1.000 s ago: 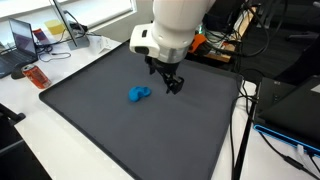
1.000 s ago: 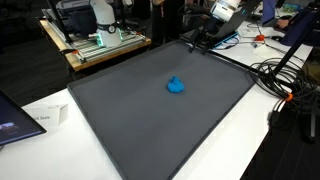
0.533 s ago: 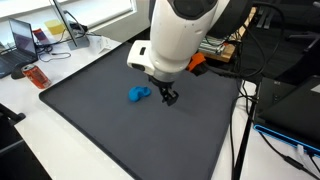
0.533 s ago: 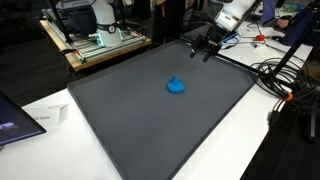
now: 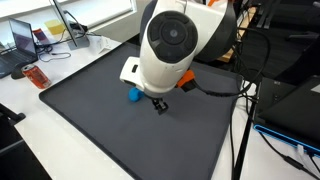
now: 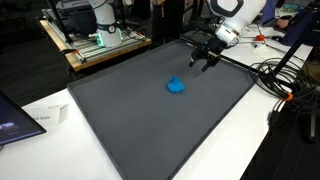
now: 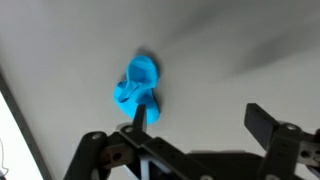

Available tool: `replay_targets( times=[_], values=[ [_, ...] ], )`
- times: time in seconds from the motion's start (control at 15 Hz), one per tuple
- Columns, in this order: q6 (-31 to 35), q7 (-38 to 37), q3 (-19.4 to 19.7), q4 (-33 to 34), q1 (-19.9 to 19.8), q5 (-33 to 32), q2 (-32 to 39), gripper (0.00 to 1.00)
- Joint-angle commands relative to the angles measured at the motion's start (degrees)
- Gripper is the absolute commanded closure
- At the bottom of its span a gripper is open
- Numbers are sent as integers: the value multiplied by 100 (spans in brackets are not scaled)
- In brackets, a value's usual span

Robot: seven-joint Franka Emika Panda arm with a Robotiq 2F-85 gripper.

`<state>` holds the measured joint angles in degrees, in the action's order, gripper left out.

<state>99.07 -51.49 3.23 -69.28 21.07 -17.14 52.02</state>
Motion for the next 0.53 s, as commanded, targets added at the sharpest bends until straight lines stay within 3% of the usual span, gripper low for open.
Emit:
replay_targets(
  times=[0.0, 0.47],
  values=[
    [-292, 542, -17, 581, -173, 60, 342, 0],
    [-646, 2146, -133, 1159, -630, 426, 554, 0]
  ],
)
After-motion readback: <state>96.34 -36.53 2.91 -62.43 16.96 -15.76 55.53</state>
